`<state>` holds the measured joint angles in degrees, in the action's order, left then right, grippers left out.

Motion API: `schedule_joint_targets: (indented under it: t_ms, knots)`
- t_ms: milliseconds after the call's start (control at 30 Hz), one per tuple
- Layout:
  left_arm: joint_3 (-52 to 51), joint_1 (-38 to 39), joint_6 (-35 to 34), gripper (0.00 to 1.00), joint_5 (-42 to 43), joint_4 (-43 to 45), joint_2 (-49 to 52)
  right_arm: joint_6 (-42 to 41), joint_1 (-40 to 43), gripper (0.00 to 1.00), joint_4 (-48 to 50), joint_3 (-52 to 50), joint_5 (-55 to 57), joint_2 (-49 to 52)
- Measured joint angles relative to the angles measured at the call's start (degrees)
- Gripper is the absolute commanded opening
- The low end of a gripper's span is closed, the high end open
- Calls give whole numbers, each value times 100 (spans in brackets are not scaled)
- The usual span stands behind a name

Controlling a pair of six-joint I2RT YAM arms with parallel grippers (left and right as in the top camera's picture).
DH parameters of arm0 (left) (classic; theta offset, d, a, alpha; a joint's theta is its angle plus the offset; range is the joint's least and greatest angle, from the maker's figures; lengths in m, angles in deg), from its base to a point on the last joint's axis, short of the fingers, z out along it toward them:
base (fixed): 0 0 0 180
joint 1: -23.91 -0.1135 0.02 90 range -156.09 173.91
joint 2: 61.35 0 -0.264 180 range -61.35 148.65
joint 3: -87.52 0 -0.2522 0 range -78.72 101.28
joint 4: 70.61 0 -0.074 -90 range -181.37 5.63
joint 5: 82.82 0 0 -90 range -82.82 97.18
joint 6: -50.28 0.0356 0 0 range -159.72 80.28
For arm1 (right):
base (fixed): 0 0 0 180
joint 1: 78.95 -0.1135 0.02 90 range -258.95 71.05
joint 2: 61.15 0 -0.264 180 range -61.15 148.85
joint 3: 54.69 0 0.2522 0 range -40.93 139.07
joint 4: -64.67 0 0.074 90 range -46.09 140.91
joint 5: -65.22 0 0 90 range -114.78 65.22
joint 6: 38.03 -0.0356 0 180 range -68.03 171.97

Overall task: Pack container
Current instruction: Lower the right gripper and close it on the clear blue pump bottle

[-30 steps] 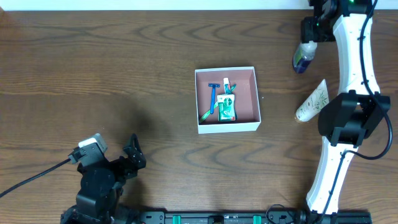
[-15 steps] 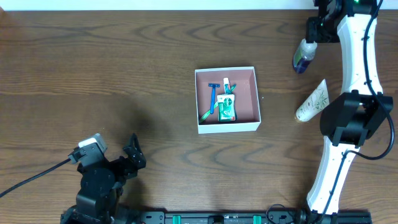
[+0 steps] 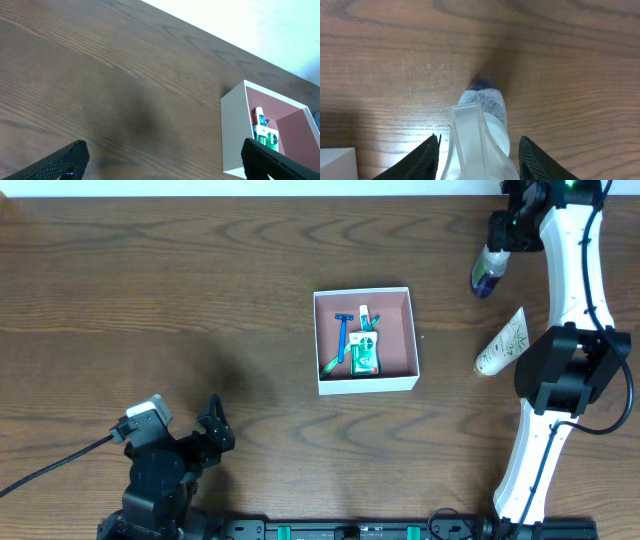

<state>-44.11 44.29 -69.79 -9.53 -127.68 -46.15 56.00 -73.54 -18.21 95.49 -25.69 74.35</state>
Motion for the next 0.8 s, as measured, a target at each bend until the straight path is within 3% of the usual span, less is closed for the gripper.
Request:
schedule_joint_targets:
  t_ms: [100,400,633,800]
  knots:
    - [0,0,2,98,0,0,0,0,0,46,57,-11,-2,0]
    - [0,0,0,98,0,0,0,2,0,19,74,-15,-52,0]
    - [0,0,2,98,0,0,0,9,7,9,-2,-33,-48,2]
    - [0,0,2,98,0,0,0,-70,7,11,-7,-55,-66,-61]
